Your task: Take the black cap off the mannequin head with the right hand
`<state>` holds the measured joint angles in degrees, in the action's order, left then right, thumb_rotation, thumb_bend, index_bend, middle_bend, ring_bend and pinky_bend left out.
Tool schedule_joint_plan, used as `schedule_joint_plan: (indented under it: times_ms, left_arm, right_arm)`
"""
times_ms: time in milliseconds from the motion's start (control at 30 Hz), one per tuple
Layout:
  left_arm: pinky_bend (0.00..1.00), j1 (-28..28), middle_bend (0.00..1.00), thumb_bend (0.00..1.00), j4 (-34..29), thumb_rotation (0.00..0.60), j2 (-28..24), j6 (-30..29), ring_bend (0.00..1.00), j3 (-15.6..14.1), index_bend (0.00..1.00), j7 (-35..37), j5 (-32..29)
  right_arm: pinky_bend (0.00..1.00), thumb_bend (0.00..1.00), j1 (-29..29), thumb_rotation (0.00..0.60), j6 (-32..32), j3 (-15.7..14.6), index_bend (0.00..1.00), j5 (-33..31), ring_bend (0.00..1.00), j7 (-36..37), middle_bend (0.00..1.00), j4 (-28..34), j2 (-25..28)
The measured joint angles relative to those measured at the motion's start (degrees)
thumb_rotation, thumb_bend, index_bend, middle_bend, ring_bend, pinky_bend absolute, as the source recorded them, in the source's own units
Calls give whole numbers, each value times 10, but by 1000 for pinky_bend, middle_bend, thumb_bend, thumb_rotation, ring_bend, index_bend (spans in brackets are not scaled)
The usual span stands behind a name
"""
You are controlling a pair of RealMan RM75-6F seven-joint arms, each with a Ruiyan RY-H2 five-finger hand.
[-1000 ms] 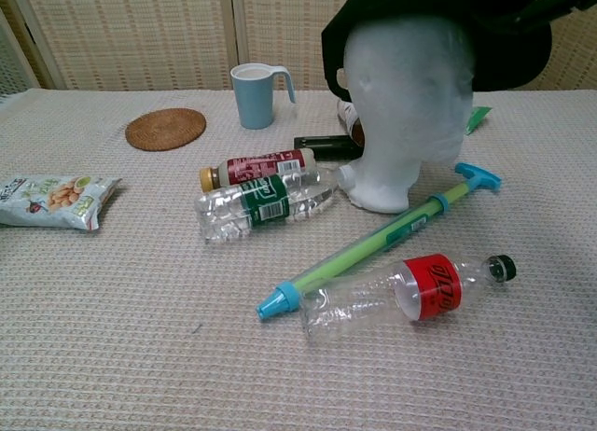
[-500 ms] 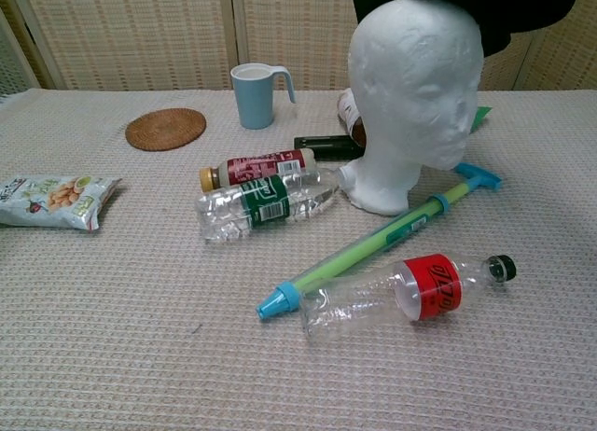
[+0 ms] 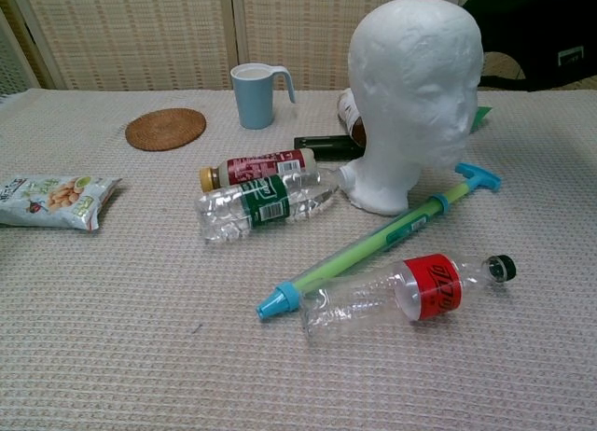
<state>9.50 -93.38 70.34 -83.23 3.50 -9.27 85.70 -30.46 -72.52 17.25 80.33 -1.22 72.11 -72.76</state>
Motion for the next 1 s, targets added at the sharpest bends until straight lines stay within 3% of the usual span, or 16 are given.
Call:
schedule_joint_plan:
  times_ms: [233, 433, 533, 633, 700, 767, 800, 867, 1000]
  left_arm:
    - [269, 0, 194, 159, -6, 600, -1, -2, 168, -1, 187, -3, 4]
    - [268, -3, 195, 159, -14, 600, -6, -5, 168, -3, 186, -9, 4]
    - [269, -3, 194, 160, -14, 600, -6, -4, 168, -4, 187, -10, 3]
    - [268, -4, 195, 161, -14, 600, -7, -3, 168, -5, 186, -10, 2]
    - [268, -3, 194, 160, -13, 600, -6, -2, 168, -5, 185, -9, 1]
    - [268, -3, 194, 160, -12, 600, -6, -1, 168, -6, 183, -8, 1]
    - [268, -3, 194, 160, -12, 600, -6, 0, 168, -6, 183, -8, 1]
    - [268, -3, 194, 160, -11, 600, -5, 0, 167, -6, 180, -7, 1]
    - [268, -2, 193, 160, -8, 600, -5, 1, 167, -6, 176, -3, 2]
  right_arm:
    - [1000, 502, 11, 600, 4, -38, 857, 17, 949, 28, 697, -67, -33]
    - [1000, 502, 8, 600, 19, -59, 807, 21, 906, 57, 688, -163, -107]
    - [1000, 462, 6, 600, 28, -68, 685, 21, 804, 73, 612, -220, -152]
    - [988, 325, 5, 600, 44, -79, 416, 19, 626, 81, 472, -254, -188]
    - [883, 230, 6, 600, 58, -84, 240, 14, 480, 78, 359, -256, -195]
    - [636, 123, 7, 600, 69, -86, 61, 9, 290, 73, 206, -244, -192]
    - [535, 85, 8, 600, 75, -87, 20, 6, 214, 69, 147, -235, -189]
    - [363, 21, 10, 600, 89, -89, 0, -1, 84, 60, 41, -208, -177]
    - [256, 0, 17, 600, 105, -90, 0, -17, 2, 38, 0, -136, -142]
